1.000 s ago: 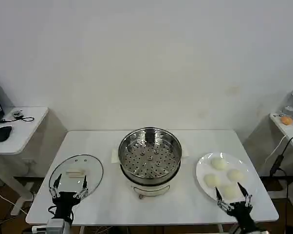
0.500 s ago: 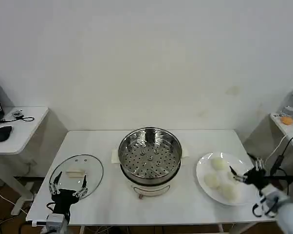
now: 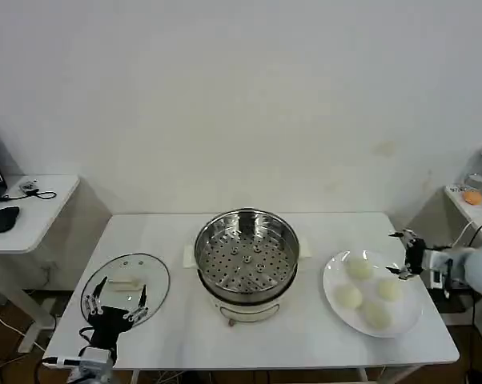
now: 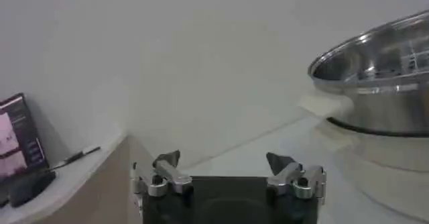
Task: Take steamed baozi put them in steamer then cover it.
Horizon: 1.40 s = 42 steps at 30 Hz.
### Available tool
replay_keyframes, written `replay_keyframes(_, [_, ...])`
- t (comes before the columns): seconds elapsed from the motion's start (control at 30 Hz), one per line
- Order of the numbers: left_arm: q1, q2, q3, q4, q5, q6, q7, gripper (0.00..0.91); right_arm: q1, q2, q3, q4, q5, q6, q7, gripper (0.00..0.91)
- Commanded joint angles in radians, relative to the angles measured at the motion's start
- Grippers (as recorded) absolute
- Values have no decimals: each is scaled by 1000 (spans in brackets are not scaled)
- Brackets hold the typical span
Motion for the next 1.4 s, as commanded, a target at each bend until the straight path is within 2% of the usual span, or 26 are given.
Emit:
replay_keyframes(0.03, [-2,2,-3,-2,13,5,9,907,446,-11,-525,-182,38,9,-160,907])
replay_keyframes(0.2, [-6,6,-15,-5,15,7,15,907,499,89,-589,-284,52,2,-143,907])
replay_keyframes(0.5, [-6,2,-34,-4,17,6,19,907,514,282,-618,-448,31,8,-100,907])
replay_keyframes(0.93, [-6,4,-62,9,17,6,28,907,514,336,-622,-526,-30,8,-85,907])
replay_keyframes(1.2, [-4,7,-66,9,17,6,30,907,504,337,-622,-527,-44,2,-85,766])
replay_keyframes(1.3, [-3,6,-66,9,17,6,29,907,500,326,-625,-516,-44,-2,-88,655])
replay_keyframes(1.4, [-3,7,-66,9,17,7,29,907,496,318,-625,-512,-44,-2,-88,635])
